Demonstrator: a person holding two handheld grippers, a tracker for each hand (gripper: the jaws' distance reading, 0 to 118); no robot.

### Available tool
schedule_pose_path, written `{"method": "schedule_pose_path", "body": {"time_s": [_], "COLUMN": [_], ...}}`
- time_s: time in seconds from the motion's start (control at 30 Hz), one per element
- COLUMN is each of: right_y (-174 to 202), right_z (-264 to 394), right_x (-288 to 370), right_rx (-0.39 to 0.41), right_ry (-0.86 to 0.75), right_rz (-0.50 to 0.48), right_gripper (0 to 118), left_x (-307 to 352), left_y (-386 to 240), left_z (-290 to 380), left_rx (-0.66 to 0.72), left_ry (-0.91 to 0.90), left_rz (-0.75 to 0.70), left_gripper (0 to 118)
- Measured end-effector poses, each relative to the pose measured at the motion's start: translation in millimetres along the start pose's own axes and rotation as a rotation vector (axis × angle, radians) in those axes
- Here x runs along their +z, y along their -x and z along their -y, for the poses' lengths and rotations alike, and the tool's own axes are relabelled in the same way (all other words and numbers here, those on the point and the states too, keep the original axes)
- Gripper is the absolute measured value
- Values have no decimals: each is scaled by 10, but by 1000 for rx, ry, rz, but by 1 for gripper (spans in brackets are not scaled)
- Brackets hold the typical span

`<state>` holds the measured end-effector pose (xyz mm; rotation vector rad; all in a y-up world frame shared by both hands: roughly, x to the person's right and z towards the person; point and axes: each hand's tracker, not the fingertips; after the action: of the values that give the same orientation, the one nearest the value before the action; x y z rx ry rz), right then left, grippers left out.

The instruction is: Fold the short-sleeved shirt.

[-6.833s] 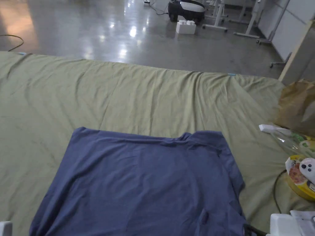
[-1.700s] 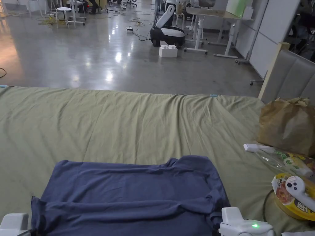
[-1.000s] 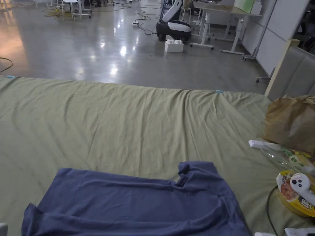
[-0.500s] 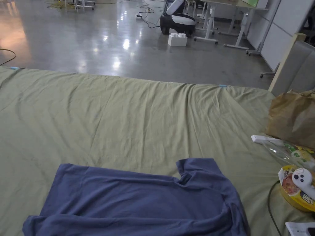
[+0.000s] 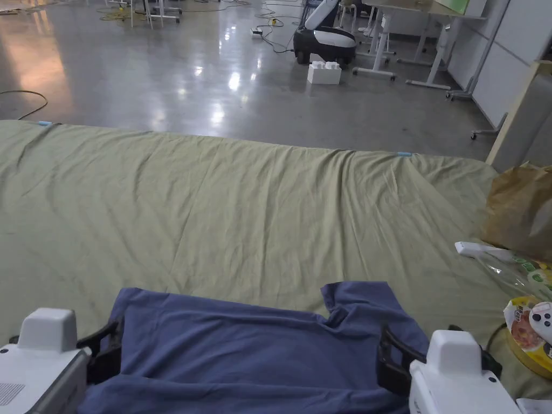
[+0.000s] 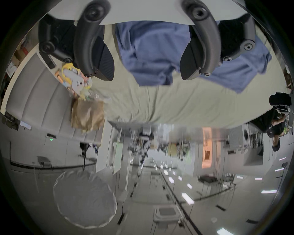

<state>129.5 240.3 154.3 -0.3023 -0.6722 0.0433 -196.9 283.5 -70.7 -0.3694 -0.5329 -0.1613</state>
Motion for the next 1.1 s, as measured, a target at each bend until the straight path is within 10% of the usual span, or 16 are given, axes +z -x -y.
{"method": "schedule_pose_path", "body": {"time_s": [0.13, 0.23, 0.63, 0.93, 1.1], "right_y": [172, 280, 293, 240, 191], "right_z": [-126, -183, -232, -106, -32], "right_x": [17, 18, -84, -321, -468], "right_rx": [0, 3, -66, -30, -21], "right_ry": [-130, -162, -163, -94, -40], "right_rz": [2, 21, -8, -15, -4], "right_gripper": [56, 7, 2, 2, 2], "left_x": [123, 186, 6, -1380, -2210], "left_y": [-138, -215, -34, 342, 453], "left_z": [-152, -201, -83, -121, -111], "left_rx": [30, 35, 88, -15, -17], "left_ry": [-128, -177, -141, 206, 362], "left_rz": [1, 12, -7, 47, 79], "left_gripper": [48, 19, 2, 2, 28]}}
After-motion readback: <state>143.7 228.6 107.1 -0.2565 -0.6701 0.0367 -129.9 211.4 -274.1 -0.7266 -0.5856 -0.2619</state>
